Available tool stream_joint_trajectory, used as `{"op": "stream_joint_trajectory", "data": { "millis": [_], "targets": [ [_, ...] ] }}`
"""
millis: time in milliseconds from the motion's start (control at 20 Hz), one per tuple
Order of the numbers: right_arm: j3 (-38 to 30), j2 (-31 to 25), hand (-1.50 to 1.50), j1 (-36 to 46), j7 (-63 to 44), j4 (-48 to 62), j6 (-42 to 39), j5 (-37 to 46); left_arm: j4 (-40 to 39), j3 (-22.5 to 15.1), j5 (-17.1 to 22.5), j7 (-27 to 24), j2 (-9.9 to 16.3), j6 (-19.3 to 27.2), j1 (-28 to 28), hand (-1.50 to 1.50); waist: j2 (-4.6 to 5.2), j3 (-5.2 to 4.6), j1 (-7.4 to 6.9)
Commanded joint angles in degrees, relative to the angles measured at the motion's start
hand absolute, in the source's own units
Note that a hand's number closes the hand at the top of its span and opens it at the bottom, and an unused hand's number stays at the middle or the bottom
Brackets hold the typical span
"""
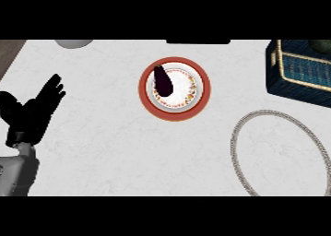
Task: Pick the squash from the placemat and place it in the basket
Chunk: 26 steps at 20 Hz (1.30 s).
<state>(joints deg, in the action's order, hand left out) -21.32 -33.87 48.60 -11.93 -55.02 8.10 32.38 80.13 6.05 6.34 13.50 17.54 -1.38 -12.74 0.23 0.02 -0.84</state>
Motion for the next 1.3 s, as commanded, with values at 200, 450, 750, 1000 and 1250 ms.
{"op": "stream_joint_trajectory", "data": {
  "millis": [200, 450, 750, 1000, 1250],
  "targets": [
    [-2.0, -2.5, -1.50, 6.1, 12.8, 14.4, 0.8, -3.1, -3.2, -0.4, -2.1, -1.2, -1.6, 0.7, -2.7, 0.00, 0.17, 0.01, -0.14],
    [-8.8, -3.2, -1.50, 7.4, 8.5, 13.2, 4.6, -8.6, 0.2, 1.3, -0.3, -1.0, 0.1, -1.3, 1.0, 0.00, -0.14, 0.01, 0.00],
    [-20.1, -9.8, -1.50, 4.0, 9.6, 16.0, 3.1, -18.3, 1.8, 1.0, -1.4, -0.7, -1.1, 0.8, 2.5, 0.00, -0.16, 0.07, 0.38],
    [-24.9, -19.5, -1.50, -3.1, 13.8, 20.7, -9.1, -23.7, 0.8, 0.9, -1.7, -2.0, -1.1, -0.2, 3.1, 0.00, -0.11, 0.06, 0.86],
    [-26.1, -26.8, -1.50, -8.6, 18.4, 28.8, -21.7, -25.5, -3.5, 0.9, -1.9, -2.2, -1.3, -0.7, -0.5, 0.00, 0.27, 0.11, 0.79]
  ]
}}
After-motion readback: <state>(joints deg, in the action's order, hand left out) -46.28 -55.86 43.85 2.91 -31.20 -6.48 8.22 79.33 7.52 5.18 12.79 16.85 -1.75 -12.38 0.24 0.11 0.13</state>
